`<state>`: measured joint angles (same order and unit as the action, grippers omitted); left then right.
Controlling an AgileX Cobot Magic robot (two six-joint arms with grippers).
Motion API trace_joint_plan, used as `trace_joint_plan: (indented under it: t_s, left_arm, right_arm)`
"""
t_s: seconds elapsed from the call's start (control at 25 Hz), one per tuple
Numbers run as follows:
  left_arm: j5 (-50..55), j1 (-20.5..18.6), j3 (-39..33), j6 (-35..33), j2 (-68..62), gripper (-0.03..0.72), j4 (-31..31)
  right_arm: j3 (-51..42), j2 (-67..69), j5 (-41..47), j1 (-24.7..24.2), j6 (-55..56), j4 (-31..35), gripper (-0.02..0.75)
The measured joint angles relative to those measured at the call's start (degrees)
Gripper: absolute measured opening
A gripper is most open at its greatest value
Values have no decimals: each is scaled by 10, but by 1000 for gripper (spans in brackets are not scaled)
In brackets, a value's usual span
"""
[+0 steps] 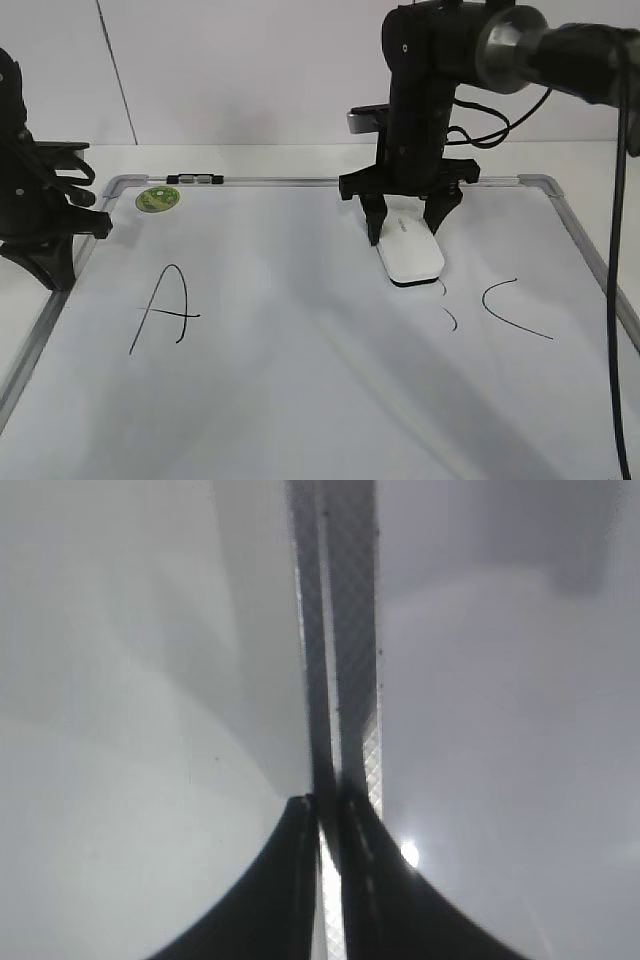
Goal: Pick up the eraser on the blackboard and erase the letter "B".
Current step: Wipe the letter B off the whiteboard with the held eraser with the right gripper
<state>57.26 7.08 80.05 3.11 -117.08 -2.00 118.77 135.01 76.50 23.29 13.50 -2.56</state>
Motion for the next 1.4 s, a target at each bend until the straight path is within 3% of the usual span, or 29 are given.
trace_joint_plan:
  t_s: [0.72,1.4]
  left_arm:
    - [-1,0,0,0,0,20,2]
    - [-1,0,0,0,0,20,-3]
  right_arm:
    - [26,14,-7,-15,-33,46,530]
    - [-132,-66,-103,-15,-59,51,530]
